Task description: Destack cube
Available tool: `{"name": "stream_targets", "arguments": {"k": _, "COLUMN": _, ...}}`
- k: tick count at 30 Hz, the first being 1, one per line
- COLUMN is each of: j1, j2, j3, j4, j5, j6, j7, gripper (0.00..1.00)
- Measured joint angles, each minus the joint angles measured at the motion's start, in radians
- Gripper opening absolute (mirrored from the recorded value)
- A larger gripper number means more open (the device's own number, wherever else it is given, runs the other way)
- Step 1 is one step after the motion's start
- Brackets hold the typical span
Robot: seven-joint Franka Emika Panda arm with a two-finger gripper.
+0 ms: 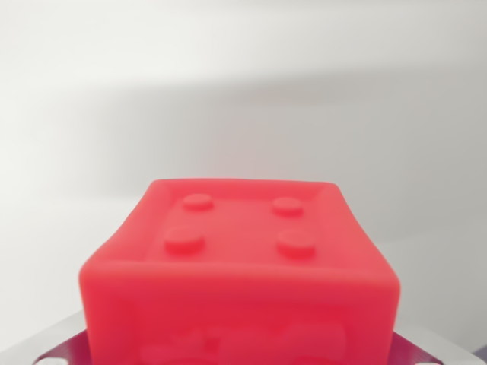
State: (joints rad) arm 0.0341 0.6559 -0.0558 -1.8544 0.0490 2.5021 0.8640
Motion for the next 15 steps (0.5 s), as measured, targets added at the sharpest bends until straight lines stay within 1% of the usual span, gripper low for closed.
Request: {"name": "stream_targets", "arguments": {"k": 15, "j1": -0.004, "j2": 0.073, "j3": 0.006, "j4": 0.022, "j5": 0.002, "j6": 0.053, "j7": 0.000, "gripper": 0.00}}
